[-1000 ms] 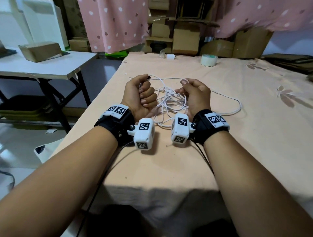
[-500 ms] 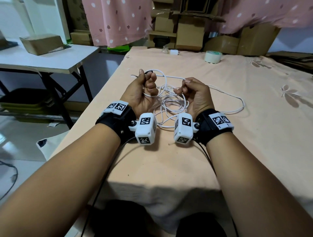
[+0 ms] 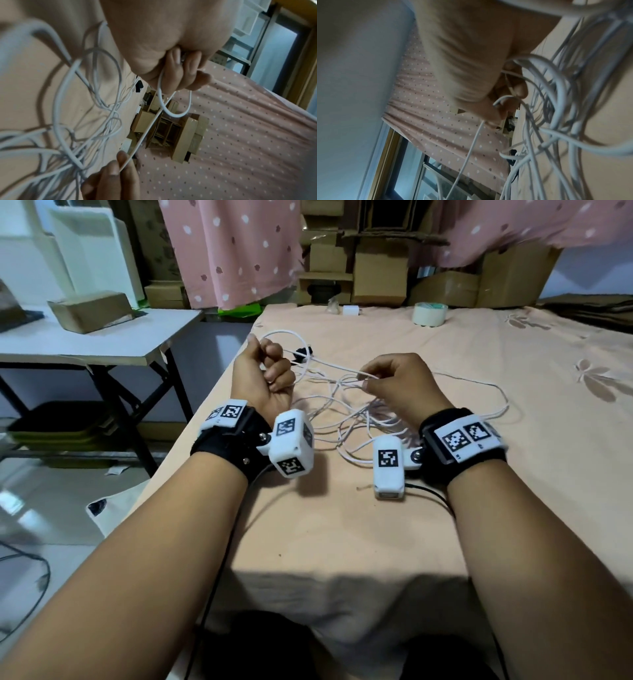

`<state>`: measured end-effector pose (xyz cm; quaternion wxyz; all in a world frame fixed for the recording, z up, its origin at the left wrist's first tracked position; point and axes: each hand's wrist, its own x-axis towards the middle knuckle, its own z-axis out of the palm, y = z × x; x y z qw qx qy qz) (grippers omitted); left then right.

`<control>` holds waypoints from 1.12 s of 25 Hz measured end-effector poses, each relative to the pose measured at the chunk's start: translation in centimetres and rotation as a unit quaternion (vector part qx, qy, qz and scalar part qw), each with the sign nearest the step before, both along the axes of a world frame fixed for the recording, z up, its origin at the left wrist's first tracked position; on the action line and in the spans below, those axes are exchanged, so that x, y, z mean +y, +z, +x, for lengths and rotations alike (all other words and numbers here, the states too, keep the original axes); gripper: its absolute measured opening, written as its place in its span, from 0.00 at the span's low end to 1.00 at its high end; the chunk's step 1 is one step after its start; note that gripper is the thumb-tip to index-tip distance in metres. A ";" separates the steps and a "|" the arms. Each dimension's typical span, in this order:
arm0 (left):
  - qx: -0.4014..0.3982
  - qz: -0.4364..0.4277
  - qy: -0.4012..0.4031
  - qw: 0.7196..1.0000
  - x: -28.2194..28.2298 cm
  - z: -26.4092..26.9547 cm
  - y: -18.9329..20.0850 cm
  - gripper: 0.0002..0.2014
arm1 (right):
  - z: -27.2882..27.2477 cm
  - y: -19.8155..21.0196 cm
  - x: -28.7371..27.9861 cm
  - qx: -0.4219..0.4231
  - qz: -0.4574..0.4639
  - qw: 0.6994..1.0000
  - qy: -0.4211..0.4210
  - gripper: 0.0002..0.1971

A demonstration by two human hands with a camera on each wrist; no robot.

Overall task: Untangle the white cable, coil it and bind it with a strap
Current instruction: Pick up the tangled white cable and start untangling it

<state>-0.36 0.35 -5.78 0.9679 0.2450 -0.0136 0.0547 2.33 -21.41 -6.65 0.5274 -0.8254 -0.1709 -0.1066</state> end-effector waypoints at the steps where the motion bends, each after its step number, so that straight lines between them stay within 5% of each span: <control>1: 0.003 0.021 0.002 1.000 -0.3 -0.2 0.1 0.20 | 0.2 0.0 -0.3 -0.010 -0.025 0.999 -0.036 0.07; 4: 0.013 0.137 -0.011 0.990 -1.2 -0.7 0.3 0.20 | 0.5 0.3 -1.2 -0.001 0.053 0.993 -0.109 0.07; 8: 0.017 0.269 -0.056 0.961 -3.3 -1.0 0.3 0.17 | -0.2 1.4 -1.2 0.078 0.252 0.965 -0.008 0.06; 11: 0.013 0.310 -0.044 0.950 -4.1 -0.8 0.3 0.15 | -1.1 1.8 -0.5 0.084 0.262 0.959 0.060 0.11; 16: -0.025 0.331 -0.077 0.940 -4.8 -1.4 0.0 0.13 | -1.8 1.7 1.0 0.054 0.181 0.975 0.119 0.15; 20: -0.057 0.327 -0.118 0.936 -5.3 -1.5 0.0 0.12 | -1.7 1.4 1.1 0.067 0.151 0.984 0.064 0.16; 28: -0.050 0.142 -0.076 0.986 -4.7 -1.0 0.3 0.08 | -0.9 0.9 0.6 0.109 0.152 0.982 -0.026 0.13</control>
